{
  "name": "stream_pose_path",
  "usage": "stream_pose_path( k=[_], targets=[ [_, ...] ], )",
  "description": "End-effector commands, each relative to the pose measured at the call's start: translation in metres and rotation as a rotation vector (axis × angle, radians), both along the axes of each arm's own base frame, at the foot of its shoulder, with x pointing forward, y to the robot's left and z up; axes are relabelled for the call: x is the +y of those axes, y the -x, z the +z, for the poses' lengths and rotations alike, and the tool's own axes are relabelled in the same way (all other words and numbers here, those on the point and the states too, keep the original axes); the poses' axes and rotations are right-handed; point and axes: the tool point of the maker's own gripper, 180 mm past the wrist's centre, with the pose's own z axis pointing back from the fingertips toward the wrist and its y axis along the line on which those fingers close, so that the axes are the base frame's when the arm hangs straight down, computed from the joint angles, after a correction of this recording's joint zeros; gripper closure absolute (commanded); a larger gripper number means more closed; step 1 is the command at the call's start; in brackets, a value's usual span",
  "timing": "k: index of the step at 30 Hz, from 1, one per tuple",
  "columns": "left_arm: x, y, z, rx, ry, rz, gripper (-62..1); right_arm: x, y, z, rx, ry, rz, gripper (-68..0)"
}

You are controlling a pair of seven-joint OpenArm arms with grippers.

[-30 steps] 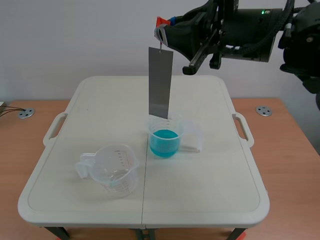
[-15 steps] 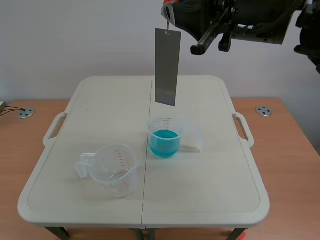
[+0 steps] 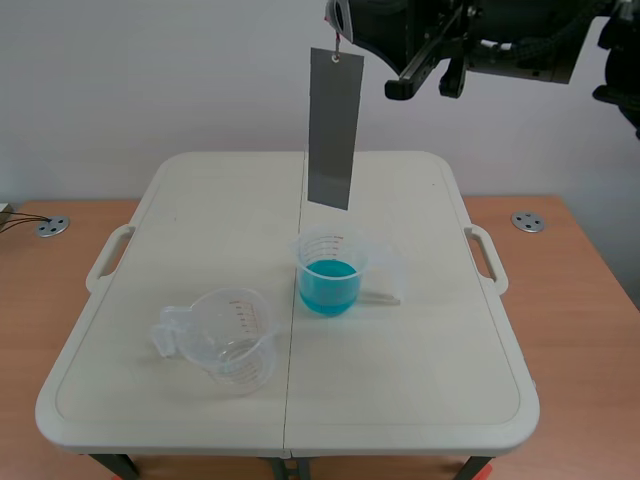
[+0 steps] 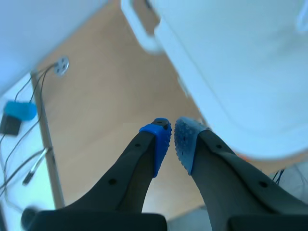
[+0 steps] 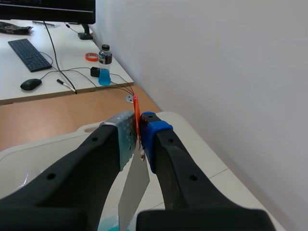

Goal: Hold the metal plate by the orange handle, dip it into the blue solution, take it out and point at it, then put the plate back in the beaker on the left.
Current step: 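Raise the plate and point at it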

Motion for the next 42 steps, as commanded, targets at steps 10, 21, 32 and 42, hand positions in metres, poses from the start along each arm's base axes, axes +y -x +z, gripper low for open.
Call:
stream_pose_path(
  k=[10, 21, 32, 42],
  targets=[
    [-0.1, -0.07, 0.037, -0.119, 0.162, -0.264, -8.3, -0.002, 0.0, 0.021, -0.05, -0.033, 0.001, -1.5],
    [-0.203, -0.098, 0.047, -0.116, 0.241, -0.436, -8.3, -0.002, 0.0, 0.021, -0.049, -0.033, 0.001, -1.5],
    [-0.244, -0.116, 0.056, -0.131, 0.27, -0.467, -8.3, -0.002, 0.0, 0.021, -0.049, -0.033, 0.001, -1.5],
    [-0.246, -0.131, 0.044, -0.122, 0.259, -0.42, -8.3, -0.002, 0.0, 0.021, -0.049, -0.034, 0.0, -1.5]
  ],
)
